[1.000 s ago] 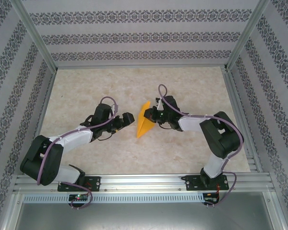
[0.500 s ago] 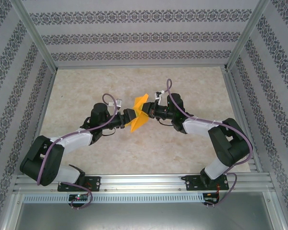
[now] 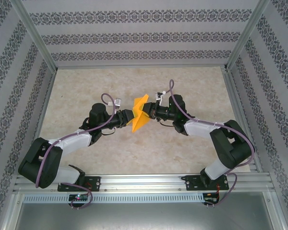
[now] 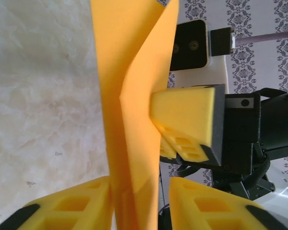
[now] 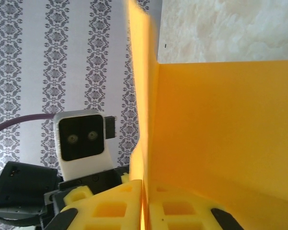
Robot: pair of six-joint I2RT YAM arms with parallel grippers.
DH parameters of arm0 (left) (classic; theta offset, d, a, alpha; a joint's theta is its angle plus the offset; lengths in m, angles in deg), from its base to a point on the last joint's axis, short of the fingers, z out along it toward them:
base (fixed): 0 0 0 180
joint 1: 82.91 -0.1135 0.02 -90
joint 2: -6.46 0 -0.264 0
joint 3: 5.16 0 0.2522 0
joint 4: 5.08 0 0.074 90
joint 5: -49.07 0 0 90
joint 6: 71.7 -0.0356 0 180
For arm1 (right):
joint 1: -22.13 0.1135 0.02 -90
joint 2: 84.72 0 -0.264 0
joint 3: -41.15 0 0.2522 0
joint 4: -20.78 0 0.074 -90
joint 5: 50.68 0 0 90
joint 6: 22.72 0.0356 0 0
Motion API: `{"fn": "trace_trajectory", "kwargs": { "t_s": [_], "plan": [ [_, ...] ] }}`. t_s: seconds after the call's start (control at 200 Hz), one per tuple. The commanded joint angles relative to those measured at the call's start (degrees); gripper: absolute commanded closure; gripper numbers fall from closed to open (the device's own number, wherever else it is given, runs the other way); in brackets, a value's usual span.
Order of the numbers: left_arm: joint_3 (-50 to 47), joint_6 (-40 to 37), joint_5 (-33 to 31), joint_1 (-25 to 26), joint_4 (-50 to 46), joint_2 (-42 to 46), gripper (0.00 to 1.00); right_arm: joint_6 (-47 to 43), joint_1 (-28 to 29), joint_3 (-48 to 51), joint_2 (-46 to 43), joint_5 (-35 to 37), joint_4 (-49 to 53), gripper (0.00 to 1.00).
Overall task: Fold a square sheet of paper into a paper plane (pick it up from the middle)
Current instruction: Turn over the paper at the center of the table.
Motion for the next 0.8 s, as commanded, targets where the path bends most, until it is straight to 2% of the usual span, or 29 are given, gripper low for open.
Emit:
{"fn": "trace_trajectory", "kwargs": {
  "t_s": [0.0, 0.09, 0.12, 0.27, 0.345, 0.415, 0.595, 0.704, 0.794],
  "plan": [
    [1.82, 0.06, 0.72, 0.48, 0.71, 1.52, 0.74, -0.54, 0.81, -0.05, -2.65, -0.25, -0.39, 0.86],
    [2.21, -0.02, 0.93, 0.46, 0.44, 1.28, 0.96, -1.73, 0.82, -0.38, -3.57, 0.11, 2.09, 0.82],
    [2.54, -0.15, 0.79, 0.45, -0.28, 1.31, 0.99, -2.17, 0.81, -0.58, -3.80, 0.28, 3.32, 0.80],
    [5.02, -5.45, -0.85, 0.42, -9.13, 2.40, 0.98, -6.79, -0.14, -1.66, -6.92, 2.86, 12.89, 0.59],
    [7.54, -10.34, -2.79, 0.47, -17.56, 3.50, 0.96, -10.65, -1.15, -1.53, -10.48, 6.50, 20.51, 0.46],
    [11.13, -16.45, -6.33, 0.48, -29.11, 4.42, 0.96, -14.98, -2.19, -1.64, -14.05, 10.40, 28.43, 0.37],
    [22.54, -30.24, -24.63, 1.54, -59.49, 4.08, 0.93, -22.86, -3.18, -1.75, -22.68, 24.12, 44.93, 0.23],
    [29.57, -33.99, -38.21, 4.25, -71.96, 1.40, 0.89, -24.92, -3.15, -1.35, -25.49, 29.70, 49.76, 0.21],
    [35.67, -34.53, -53.31, 8.29, -81.08, -2.56, 0.89, -25.56, -3.17, -1.05, -26.44, 33.12, 52.99, 0.21]
  ]
}}
